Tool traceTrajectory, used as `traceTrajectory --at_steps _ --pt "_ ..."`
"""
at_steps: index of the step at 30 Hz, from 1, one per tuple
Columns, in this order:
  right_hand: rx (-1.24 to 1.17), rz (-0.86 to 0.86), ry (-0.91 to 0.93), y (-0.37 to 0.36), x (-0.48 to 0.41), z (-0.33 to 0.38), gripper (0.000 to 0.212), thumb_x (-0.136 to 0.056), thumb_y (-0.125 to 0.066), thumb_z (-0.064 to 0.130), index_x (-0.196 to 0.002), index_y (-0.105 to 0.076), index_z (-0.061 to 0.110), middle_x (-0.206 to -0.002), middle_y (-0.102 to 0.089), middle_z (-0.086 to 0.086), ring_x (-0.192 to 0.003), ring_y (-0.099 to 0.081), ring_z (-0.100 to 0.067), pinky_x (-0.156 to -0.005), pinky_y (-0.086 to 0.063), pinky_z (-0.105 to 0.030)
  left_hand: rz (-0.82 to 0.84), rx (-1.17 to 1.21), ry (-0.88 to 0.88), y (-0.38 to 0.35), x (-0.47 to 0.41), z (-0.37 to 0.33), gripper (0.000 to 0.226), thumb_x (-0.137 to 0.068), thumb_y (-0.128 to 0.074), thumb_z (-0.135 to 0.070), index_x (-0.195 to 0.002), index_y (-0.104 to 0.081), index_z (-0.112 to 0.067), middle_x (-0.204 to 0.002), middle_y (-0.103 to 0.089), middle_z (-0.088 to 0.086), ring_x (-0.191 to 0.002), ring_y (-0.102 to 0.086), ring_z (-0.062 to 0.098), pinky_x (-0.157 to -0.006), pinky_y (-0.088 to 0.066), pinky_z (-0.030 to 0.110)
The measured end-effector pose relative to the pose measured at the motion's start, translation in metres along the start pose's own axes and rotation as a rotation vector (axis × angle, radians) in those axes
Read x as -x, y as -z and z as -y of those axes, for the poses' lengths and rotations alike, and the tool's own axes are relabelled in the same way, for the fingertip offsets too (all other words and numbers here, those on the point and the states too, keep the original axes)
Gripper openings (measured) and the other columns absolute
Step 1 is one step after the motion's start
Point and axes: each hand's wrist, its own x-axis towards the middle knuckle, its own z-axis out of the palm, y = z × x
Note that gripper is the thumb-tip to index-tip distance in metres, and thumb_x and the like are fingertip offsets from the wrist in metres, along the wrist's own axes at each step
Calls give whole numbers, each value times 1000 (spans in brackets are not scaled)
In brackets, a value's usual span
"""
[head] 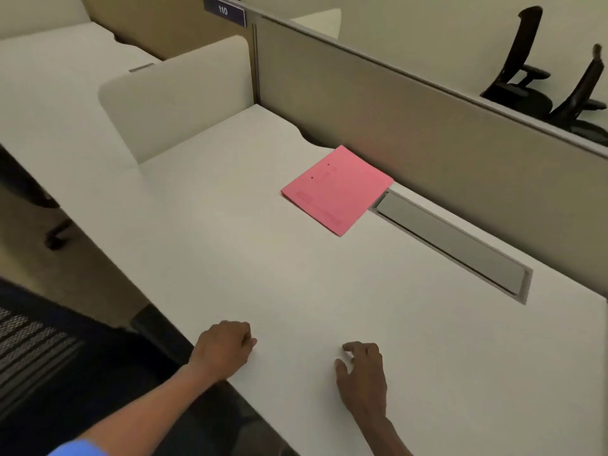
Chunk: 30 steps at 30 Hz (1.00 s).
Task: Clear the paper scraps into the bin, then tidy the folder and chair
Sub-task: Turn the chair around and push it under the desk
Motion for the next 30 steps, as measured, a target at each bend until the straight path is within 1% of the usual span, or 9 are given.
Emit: traceTrajectory --at_steps 3,6,9,14,18,21,25,27,30 --pt "11 14 -5 -10 53 -8 31 -95 -69 28 -125 -61 29 -125 -50 8 -122 -57 -15 -88 -55 -35 47 18 -21 -3 49 20 27 -106 -56 -46 -98 -70 -24 -92 -74 -7 -87 -71 14 -86 -61 38" --pt "12 37 -9 -19 96 -15 32 -95 -68 32 -127 -58 33 -124 -51 9 -117 -59 -13 -89 -53 -32 51 37 -20 -13 93 37 25 -105 -59 -44 -94 -71 -24 -85 -74 -7 -80 -72 13 -82 -64 40" --pt "20 72 -8 -27 131 -23 34 -93 -68 35 -125 -56 37 -123 -52 11 -116 -60 -13 -95 -54 -36 66 34 -19 -28 128 51 24 -104 -61 -45 -92 -71 -27 -82 -74 -7 -77 -70 9 -76 -62 35" --pt "19 135 20 -33 178 -34 33 -93 -69 41 -123 -55 41 -124 -55 13 -112 -62 -9 -99 -58 -40 95 28 -37 -55 174 58 17 -104 -62 -44 -91 -66 -34 -88 -74 -9 -74 -64 2 -63 -44 21" --pt "37 195 67 -31 208 -46 34 -94 -70 44 -125 -57 38 -122 -56 13 -107 -60 -7 -96 -56 -33 142 85 -21 -75 209 56 15 -104 -63 -43 -100 -70 -31 -94 -74 -9 -85 -70 5 -82 -62 33" --pt "66 246 92 -30 231 -64 37 -94 -71 44 -128 -57 38 -123 -57 14 -107 -60 -6 -97 -55 -33 189 115 7 -92 237 59 16 -104 -63 -43 -103 -71 -30 -95 -74 -8 -89 -72 8 -87 -64 38" --pt "175 307 89 -30 263 -97 42 -92 -71 46 -130 -56 37 -116 -53 15 -99 -56 -5 -80 -45 -26 217 130 75 -119 282 66 14 -101 -66 -45 -90 -65 -36 -90 -70 -9 -83 -67 5 -68 -51 27" --pt "218 341 84 -30 280 -112 44 -91 -71 47 -131 -56 36 -115 -53 14 -101 -56 -8 -82 -46 -28 215 119 118 -134 307 70 18 -100 -67 -48 -86 -61 -38 -88 -69 -10 -80 -65 4 -62 -44 24" --pt "221 390 78 -34 306 -133 47 -91 -72 45 -134 -57 34 -123 -58 9 -111 -60 -12 -94 -54 -35 209 122 174 -158 345 77 21 -98 -67 -52 -85 -62 -37 -86 -67 -11 -78 -65 5 -60 -43 25"
